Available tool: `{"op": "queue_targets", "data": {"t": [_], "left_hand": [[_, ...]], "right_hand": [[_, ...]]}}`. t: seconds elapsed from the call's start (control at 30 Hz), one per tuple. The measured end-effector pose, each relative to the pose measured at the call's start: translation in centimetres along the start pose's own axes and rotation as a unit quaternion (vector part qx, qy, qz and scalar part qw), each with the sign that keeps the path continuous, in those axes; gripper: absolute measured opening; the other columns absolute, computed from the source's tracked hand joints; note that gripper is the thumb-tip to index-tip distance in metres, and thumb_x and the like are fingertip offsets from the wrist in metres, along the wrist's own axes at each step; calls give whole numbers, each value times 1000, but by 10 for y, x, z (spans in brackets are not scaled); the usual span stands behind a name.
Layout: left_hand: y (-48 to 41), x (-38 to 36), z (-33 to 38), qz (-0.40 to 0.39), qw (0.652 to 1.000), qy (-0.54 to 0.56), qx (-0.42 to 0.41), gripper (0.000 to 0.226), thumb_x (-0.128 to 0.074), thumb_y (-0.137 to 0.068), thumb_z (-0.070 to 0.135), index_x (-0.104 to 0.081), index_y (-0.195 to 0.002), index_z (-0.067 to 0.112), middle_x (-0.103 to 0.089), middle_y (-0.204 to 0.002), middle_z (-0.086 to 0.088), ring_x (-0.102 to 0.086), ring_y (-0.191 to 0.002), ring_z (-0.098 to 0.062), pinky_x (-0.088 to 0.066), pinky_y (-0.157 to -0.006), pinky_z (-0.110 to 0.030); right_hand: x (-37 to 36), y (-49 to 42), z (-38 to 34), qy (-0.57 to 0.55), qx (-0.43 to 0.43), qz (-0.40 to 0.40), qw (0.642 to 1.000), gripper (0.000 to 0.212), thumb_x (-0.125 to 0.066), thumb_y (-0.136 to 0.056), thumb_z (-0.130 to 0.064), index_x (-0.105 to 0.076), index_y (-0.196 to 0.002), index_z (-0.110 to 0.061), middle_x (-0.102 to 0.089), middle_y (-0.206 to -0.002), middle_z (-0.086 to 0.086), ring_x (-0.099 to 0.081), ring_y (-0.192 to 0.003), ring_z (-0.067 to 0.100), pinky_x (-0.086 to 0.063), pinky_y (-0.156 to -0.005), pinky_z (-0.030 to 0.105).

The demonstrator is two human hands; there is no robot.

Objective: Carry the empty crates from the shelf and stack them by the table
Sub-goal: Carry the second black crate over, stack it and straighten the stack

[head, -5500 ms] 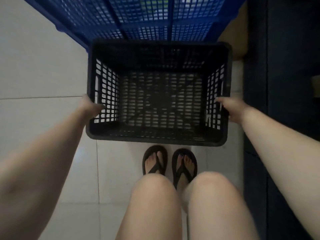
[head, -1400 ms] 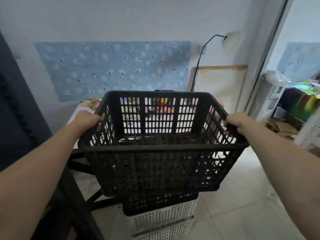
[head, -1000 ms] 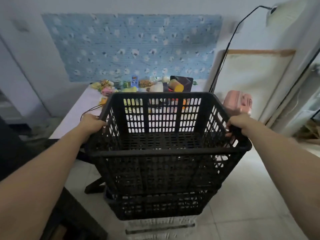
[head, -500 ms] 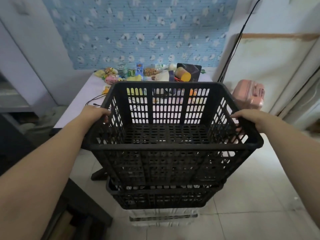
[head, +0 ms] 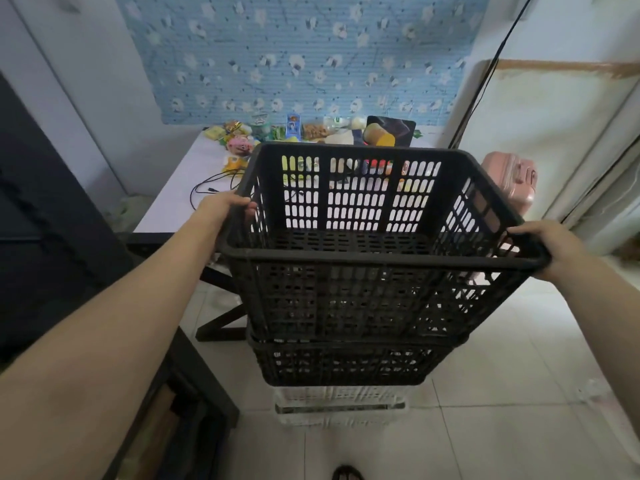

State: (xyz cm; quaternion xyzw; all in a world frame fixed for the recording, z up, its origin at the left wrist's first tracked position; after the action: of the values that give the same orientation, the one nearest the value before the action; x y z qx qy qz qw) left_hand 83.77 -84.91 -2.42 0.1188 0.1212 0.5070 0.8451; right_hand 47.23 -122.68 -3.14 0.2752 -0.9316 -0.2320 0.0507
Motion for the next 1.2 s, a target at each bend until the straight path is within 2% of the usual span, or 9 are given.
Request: {"op": "queue_targets", "data": {"t": [0.3, 0.47, 0.57, 0.63, 0.77, 0.83, 0.9, 1.0, 1.2], "left_hand": [[5, 19, -9, 6, 997, -61, -47, 13, -61, -82, 9, -67, -87, 19, -72, -80, 0, -70, -71, -12, -53, -51, -25], [11, 58, -20, 186, 980, -47, -48, 14, -54, -85, 20, -65, -84, 10, -63, -76, -6, -54, -49, -12, -45, -49, -27], [23, 74, -69, 215, 963, -163, -17, 16, -49, -89, 11, -55, -74, 10, -52, -69, -5, -44, -52, -13, -38, -52, -23], [27, 77, -119, 175, 970, -170, 21, 17, -44, -93, 9, -55, -79, 10, -55, -74, -7, -52, -61, -18, -41, -56, -28], [34, 62, -196, 67, 964, -252, 53, 11, -54, -86, -8, -55, -87, 3, -58, -75, -10, -55, -71, -27, -43, -61, -36], [41, 48, -223, 10, 962, -272, 37, 24, -67, -75, -9, -57, -83, 11, -60, -75, -2, -57, -72, -21, -47, -64, -34], [44, 40, -248, -24, 965, -258, 29, 46, -76, -68, -5, -58, -105, 14, -64, -97, -2, -61, -89, -21, -50, -82, -40], [42, 43, -264, 1, 961, -275, 23, 69, -77, -69, 1, -48, -132, 4, -57, -129, -14, -54, -118, -32, -44, -100, -49], [53, 39, -275, 96, 958, -272, -2, 65, -85, -63, 17, -52, -118, 8, -61, -124, -6, -58, -115, -27, -48, -98, -49]], "right_hand": [[-6, 10, 2, -15, 48, 11, 999, 21, -46, -90, -7, -59, -79, -19, -66, -54, -2, -64, -44, 11, -56, -47, 22], [8, 17, 19, -142, 58, 69, 986, 17, -52, -88, -36, -62, -91, -23, -69, -81, -1, -68, -75, 14, -55, -70, 28], [18, 25, 60, -2, 8, 89, 996, 23, -45, -91, -34, -59, -86, -17, -61, -95, 9, -58, -77, 22, -46, -66, 32], [26, 27, 98, 128, -42, 88, 987, 27, -42, -96, -26, -58, -106, -8, -56, -103, 17, -55, -76, 29, -43, -66, 33], [32, 28, 157, 181, -74, 88, 977, 37, -45, -96, -10, -47, -133, -4, -56, -97, 15, -54, -78, 32, -43, -68, 34], [28, 26, 182, 220, -90, 65, 969, 50, -54, -91, -4, -42, -140, -11, -56, -109, 14, -55, -90, 31, -45, -80, 39], [26, 22, 200, 265, -93, 49, 958, 66, -60, -87, -1, -35, -145, -16, -55, -123, 15, -52, -110, 33, -43, -86, 41], [23, 9, 211, 309, -66, 35, 948, 73, -63, -82, 0, -32, -146, -17, -53, -120, 13, -52, -103, 28, -44, -82, 38], [20, -25, 220, 327, 22, 27, 944, 88, -83, -69, -13, -35, -142, -16, -49, -133, 9, -48, -120, 28, -41, -88, 35]]}}
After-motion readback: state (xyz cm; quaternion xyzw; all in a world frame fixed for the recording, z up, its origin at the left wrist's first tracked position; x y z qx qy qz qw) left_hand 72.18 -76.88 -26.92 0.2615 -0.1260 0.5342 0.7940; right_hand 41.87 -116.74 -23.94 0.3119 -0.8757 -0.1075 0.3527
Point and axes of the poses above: each hand's wrist, its own y-axis away from the middle knuckle, its own x-axis out of the back of the hand, z = x × y, the point moved 8 cm from there along -y, towards the middle knuckle
